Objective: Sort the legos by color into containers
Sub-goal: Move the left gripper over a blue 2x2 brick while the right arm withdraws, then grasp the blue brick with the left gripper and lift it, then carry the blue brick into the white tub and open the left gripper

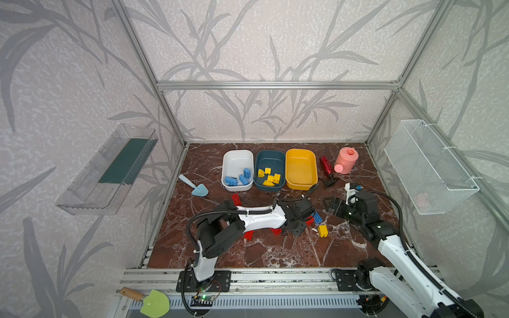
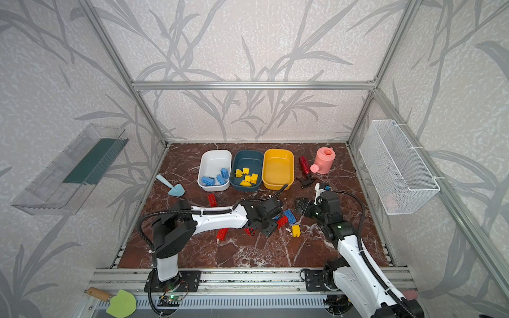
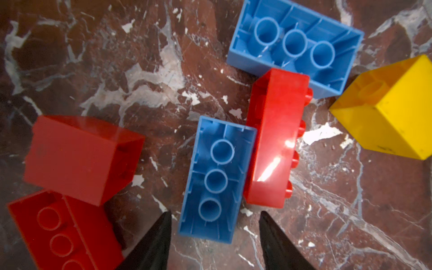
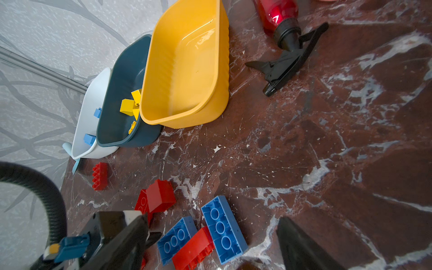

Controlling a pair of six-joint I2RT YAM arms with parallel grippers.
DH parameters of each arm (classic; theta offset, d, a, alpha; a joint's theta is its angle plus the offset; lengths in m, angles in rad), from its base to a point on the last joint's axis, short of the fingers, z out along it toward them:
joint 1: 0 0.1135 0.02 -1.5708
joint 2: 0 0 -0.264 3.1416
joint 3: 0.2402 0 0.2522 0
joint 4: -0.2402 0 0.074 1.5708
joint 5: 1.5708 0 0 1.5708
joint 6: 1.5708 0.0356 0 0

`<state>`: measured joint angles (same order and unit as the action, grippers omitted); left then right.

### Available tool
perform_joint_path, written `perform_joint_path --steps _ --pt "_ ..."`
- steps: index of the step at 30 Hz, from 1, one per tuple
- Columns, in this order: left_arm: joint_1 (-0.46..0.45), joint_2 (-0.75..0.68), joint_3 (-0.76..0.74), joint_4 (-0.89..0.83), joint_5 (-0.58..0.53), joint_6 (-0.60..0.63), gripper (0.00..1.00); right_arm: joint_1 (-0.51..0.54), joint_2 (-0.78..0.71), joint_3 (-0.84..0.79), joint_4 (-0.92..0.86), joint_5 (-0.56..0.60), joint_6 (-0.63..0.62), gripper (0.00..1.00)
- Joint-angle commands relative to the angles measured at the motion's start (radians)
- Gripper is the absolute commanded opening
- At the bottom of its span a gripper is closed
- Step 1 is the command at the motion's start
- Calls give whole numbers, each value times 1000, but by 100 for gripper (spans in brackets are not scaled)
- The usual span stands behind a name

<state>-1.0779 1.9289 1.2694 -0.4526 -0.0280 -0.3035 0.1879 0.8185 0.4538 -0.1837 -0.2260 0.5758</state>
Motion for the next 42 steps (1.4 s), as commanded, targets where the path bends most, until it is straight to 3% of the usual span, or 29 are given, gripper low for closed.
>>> perform_joint_path --steps 1,5,13,19,24,31,36,42 --pt "5 24 34 -15 -18 35 59 -8 -18 -12 16 -4 1 87" --pt "14 41 49 -14 -20 40 55 -7 -21 -16 16 -7 1 87" --pt "22 55 68 -20 -14 47 37 -9 -25 -22 22 -13 2 88" --pt "22 41 67 -24 -11 47 29 -10 -32 -25 24 -19 2 87" --pt "22 -4 56 -33 -18 51 27 -10 -49 -27 26 -31 -12 87" --pt "40 -150 43 -73 -33 21 27 -8 -53 -19 65 -132 -31 88" --pt "104 -263 68 -155 -82 -14 28 -6 -53 -15 112 -174 -2 88" --pt "297 -369 80 -237 -56 -39 28 32 -19 -11 174 -178 19 88"
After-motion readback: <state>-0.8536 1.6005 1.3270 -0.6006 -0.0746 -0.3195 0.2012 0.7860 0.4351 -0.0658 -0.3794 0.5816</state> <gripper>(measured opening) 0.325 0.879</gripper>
